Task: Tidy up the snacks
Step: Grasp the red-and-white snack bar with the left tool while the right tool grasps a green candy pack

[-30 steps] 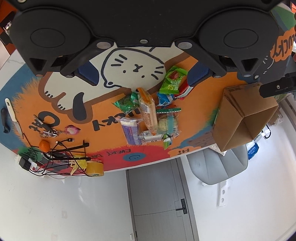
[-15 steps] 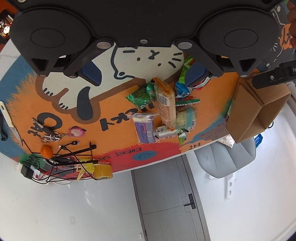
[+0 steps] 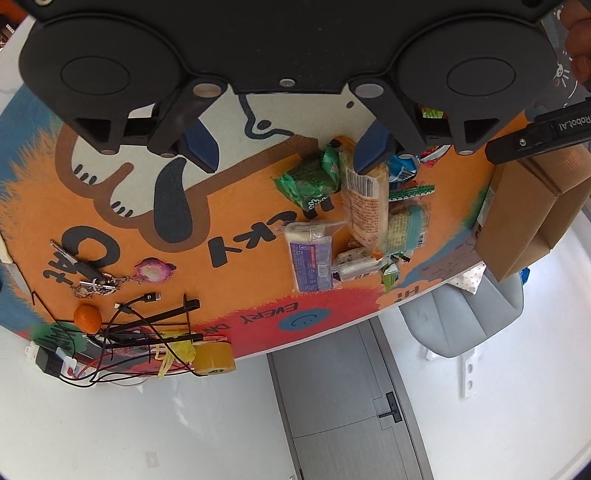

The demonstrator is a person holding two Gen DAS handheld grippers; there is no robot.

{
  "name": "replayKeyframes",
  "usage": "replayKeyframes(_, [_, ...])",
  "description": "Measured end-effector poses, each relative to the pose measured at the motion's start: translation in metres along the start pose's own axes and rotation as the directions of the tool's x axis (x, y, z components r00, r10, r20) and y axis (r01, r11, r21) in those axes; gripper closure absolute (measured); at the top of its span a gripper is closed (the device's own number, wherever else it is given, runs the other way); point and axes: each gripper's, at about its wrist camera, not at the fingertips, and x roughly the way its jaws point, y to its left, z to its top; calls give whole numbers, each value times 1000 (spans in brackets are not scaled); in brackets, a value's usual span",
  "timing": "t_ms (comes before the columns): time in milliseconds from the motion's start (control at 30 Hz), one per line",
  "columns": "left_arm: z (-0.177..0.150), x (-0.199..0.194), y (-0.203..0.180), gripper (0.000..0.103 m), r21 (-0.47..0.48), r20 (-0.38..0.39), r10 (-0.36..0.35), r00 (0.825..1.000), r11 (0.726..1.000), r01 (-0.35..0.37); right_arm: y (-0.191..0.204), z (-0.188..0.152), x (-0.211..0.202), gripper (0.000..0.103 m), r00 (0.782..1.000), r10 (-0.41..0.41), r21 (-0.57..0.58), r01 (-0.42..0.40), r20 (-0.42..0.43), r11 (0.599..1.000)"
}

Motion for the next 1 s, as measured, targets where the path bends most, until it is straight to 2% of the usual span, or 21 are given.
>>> replayKeyframes(133, [-1, 12, -7, 37, 5, -19, 0, 1000, 1000, 0, -3, 3, 8, 30, 1000, 8, -4, -8, -5, 1000])
replayKeyframes(367, [-4, 35, -13, 46, 3, -67, 7, 998, 1000, -6, -7, 7, 23, 31, 999, 28, 3, -28, -20, 1000])
replayKeyframes(433, [-6, 41, -14, 52, 1, -87, 3, 996, 1000, -3, -8, 7, 27, 32, 999, 38, 7, -38, -26, 999])
replayKeyframes(600, [-7, 47, -18, 55, 17, -86, 12, 996, 1000, -11, -6, 9, 36, 32, 998, 54, 3, -54, -40, 999])
replayKeyframes(700, [-8, 48, -20, 69, 31, -82, 25, 996, 999, -23, -3, 9, 42, 32, 998, 46, -6, -47, -45, 999])
replayKeyframes(733, [-8, 48, -20, 80, 36, -80, 34, 996, 999, -31, -3, 9, 43, 32, 998, 47, -7, -47, -46, 999])
replayKeyframes(800, [-8, 47, -19, 84, 34, -80, 34, 996, 999, -32, 0, 10, 46, 32, 998, 44, -8, -45, -46, 999])
replayKeyframes(867, [-6, 47, -17, 84, 22, -85, 30, 996, 999, -28, 3, 9, 47, 40, 998, 39, -21, -40, -42, 999])
replayKeyframes(900, [-6, 46, -16, 84, 17, -85, 32, 996, 999, -31, 5, 8, 47, 49, 999, 35, -32, -36, -42, 999])
replayKeyframes(933, [-5, 45, -15, 84, 13, -79, 34, 996, 999, -33, 7, 8, 47, 62, 999, 33, -42, -34, -41, 999])
replayKeyframes(1000, [-5, 41, -14, 84, 9, -66, 37, 997, 999, -36, 8, 8, 46, 64, 998, 50, -37, -52, -50, 998])
